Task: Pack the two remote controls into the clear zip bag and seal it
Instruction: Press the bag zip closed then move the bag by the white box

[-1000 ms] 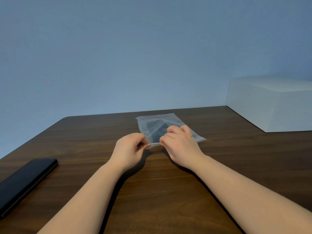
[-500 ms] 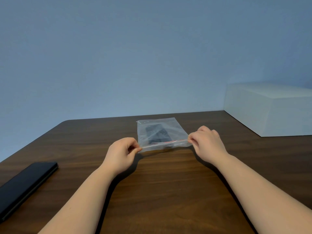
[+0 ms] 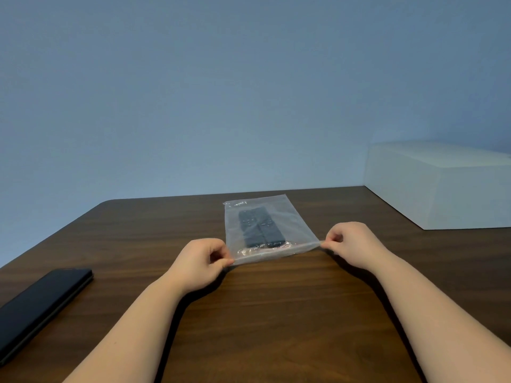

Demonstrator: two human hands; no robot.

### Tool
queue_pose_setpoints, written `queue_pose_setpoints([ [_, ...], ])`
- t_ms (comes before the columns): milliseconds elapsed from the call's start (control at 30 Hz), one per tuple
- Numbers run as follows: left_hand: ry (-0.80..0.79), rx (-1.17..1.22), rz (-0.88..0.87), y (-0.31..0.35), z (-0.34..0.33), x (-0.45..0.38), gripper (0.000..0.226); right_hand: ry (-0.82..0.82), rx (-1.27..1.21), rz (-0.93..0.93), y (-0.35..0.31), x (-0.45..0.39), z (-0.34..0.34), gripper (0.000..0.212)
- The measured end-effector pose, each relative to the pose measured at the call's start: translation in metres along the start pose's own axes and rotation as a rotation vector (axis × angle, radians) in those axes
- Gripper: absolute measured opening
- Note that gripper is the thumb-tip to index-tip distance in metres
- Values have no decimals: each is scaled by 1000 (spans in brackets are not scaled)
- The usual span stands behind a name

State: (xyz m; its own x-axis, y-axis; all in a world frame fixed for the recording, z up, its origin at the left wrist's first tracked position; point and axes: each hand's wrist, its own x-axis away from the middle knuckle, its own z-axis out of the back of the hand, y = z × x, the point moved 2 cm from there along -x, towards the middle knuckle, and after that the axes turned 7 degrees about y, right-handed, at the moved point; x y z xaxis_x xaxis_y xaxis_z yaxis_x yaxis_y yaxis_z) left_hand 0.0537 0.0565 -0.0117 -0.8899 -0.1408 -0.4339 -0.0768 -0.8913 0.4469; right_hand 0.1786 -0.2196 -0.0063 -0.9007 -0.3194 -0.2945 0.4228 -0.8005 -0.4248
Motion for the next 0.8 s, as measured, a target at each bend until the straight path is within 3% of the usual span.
queue_pose_setpoints([
  [133, -109, 175, 134, 2, 3, 3, 32, 28, -232, -72, 6, 0, 2, 39],
  [233, 10, 283, 252, 5, -1, -1, 49, 159, -413, -229, 10, -7, -6, 33],
  [333, 156, 201, 362, -3, -8, -16, 34, 178, -590, -389, 9, -18, -13, 26],
  [400, 140, 184, 425, -9, -14, -25, 27, 143, -602, -444, 7, -29, -15, 29],
  [533, -29, 111, 373, -12, -30, -41, 48, 39, -454, -373, -9, -47, -21, 48],
  [633, -96, 5, 324, -7, -39, -52, 61, -38, -418, -297, -23, -57, -31, 49],
  [800, -138, -48, 200, -4, -51, -66, 50, -21, -331, -215, -15, -66, -48, 48],
])
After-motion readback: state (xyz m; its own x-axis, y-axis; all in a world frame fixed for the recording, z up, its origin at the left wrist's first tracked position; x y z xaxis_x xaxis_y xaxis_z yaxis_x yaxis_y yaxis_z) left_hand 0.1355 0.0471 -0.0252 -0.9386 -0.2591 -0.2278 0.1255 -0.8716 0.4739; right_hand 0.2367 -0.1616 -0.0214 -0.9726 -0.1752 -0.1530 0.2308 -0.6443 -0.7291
